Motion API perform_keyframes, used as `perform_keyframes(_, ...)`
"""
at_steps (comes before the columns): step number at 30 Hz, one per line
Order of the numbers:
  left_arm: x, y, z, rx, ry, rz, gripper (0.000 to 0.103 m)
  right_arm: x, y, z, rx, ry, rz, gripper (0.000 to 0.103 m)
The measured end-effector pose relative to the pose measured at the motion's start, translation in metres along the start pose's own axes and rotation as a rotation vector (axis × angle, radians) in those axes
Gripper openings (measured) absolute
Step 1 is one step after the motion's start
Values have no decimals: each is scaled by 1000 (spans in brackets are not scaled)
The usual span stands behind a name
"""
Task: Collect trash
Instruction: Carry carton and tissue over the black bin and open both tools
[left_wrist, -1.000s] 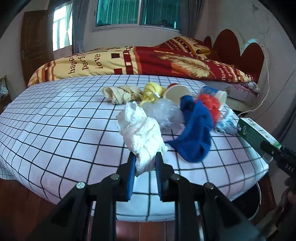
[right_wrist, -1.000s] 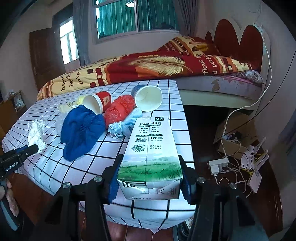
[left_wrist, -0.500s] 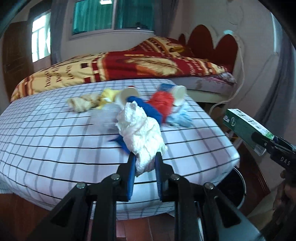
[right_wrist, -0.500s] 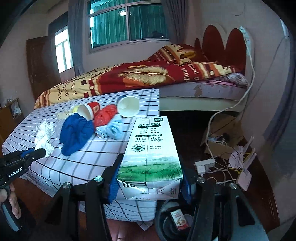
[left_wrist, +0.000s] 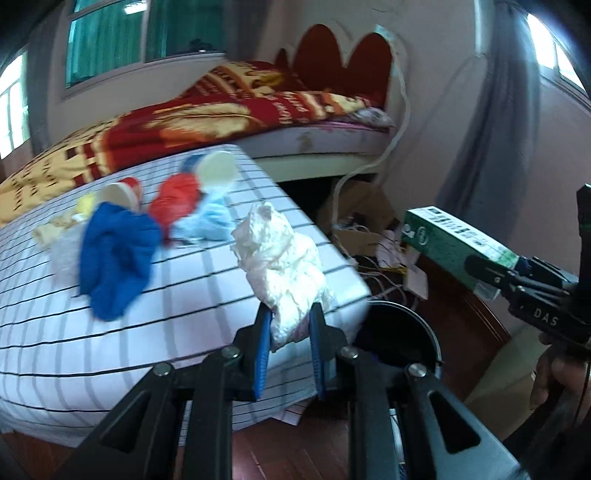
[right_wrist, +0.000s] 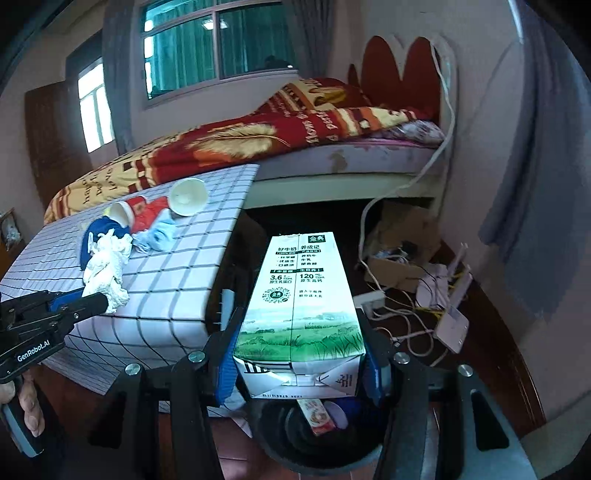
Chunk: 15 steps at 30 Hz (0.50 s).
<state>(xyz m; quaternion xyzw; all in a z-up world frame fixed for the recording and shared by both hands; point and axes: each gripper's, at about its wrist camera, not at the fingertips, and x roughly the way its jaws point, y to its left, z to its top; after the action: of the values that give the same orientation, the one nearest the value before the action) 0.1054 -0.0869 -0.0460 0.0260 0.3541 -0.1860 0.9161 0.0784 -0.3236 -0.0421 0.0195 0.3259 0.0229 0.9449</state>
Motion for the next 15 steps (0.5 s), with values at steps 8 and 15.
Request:
perform_keyframes(8,17,-50,-9,63,55,-98,21,0,-38,-28,41,40,-36,56)
perform_keyframes(15,34,-92,-28,115,125,-175,21,0,-67,-54,67,73,-51,56)
